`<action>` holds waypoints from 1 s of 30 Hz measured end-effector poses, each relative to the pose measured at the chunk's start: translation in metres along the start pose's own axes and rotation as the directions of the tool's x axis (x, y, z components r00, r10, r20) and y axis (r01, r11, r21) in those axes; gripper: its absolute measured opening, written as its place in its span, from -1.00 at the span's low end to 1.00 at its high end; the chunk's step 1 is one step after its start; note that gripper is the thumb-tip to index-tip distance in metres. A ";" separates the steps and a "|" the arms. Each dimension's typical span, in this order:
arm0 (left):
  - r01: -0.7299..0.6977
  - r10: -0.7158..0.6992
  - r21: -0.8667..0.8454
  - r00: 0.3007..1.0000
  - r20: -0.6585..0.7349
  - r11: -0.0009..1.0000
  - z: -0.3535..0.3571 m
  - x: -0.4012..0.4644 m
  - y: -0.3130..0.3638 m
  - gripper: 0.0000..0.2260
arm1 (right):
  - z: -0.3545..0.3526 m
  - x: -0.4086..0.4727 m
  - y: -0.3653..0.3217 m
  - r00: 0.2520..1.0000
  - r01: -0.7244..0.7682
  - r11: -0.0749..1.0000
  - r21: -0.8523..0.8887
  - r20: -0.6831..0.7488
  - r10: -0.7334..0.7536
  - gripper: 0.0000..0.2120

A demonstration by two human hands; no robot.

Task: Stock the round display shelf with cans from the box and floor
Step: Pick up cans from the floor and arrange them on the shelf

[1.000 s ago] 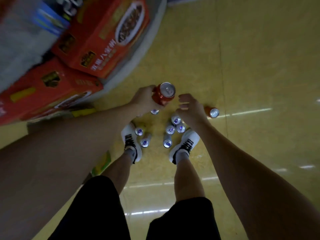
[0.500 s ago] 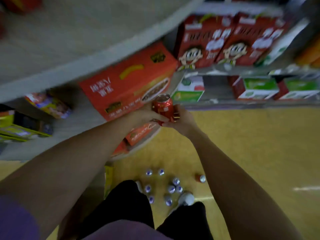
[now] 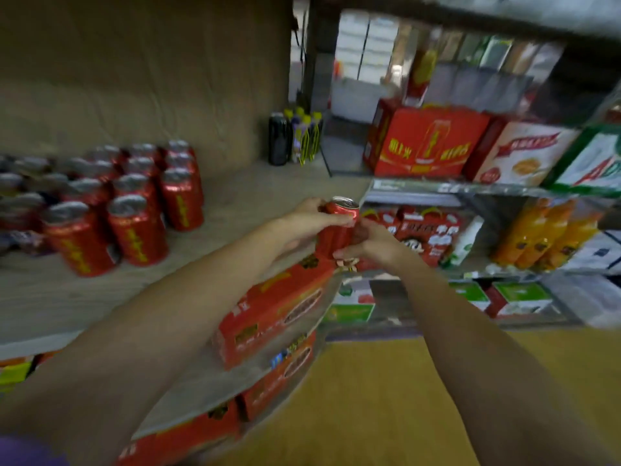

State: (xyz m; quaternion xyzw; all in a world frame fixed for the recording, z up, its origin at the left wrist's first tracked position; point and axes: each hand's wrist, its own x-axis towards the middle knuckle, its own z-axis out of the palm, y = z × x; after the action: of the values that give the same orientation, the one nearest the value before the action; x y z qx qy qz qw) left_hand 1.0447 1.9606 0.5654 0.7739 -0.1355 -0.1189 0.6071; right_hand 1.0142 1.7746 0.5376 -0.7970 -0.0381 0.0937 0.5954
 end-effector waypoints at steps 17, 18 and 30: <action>0.126 0.005 0.479 0.965 -0.263 0.869 -0.170 -0.078 0.062 -0.55 | 0.152 0.047 -0.103 0.885 0.019 0.984 -0.180 0.460 0.067 -0.24; 0.144 0.013 0.508 0.956 -0.292 0.849 -0.174 -0.080 0.060 -0.55 | 0.163 0.048 -0.103 0.913 0.053 0.973 -0.223 0.406 0.043 -0.23; 0.264 -0.130 0.778 0.964 -0.232 0.570 -0.213 -0.097 0.034 -0.53 | 0.246 0.054 -0.078 0.980 0.141 0.943 -0.301 0.179 -0.090 -0.32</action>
State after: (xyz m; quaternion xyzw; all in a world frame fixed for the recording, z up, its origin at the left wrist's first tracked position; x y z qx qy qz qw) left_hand 1.0258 2.1810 0.6505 0.9805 -0.0414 -0.0542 0.1845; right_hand 1.0230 2.0379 0.5393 -0.8673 -0.1477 0.1160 0.4610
